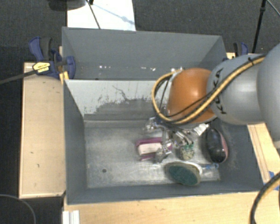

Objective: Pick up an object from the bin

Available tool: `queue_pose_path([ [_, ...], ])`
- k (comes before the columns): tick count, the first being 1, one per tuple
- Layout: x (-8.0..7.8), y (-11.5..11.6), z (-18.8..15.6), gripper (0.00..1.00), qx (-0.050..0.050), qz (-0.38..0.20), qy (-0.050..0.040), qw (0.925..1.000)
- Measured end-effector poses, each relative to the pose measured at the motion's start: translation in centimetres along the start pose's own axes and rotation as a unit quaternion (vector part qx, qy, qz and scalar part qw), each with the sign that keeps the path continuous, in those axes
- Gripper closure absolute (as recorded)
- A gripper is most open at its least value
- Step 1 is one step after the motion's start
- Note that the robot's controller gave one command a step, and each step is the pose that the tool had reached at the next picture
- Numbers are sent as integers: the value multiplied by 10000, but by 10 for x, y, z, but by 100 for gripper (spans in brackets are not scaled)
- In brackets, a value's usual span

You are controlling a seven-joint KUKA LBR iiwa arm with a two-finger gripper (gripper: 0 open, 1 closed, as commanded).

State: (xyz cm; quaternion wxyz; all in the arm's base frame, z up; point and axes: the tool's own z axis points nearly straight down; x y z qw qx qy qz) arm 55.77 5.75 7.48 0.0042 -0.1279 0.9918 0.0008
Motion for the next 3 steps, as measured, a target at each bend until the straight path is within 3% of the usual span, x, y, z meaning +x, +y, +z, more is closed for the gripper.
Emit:
queue_pose_path([
  [1,-2,0,-2,100,1,14,-27,10000],
  [3,-4,0,-57,100,3,64,17,10000],
])
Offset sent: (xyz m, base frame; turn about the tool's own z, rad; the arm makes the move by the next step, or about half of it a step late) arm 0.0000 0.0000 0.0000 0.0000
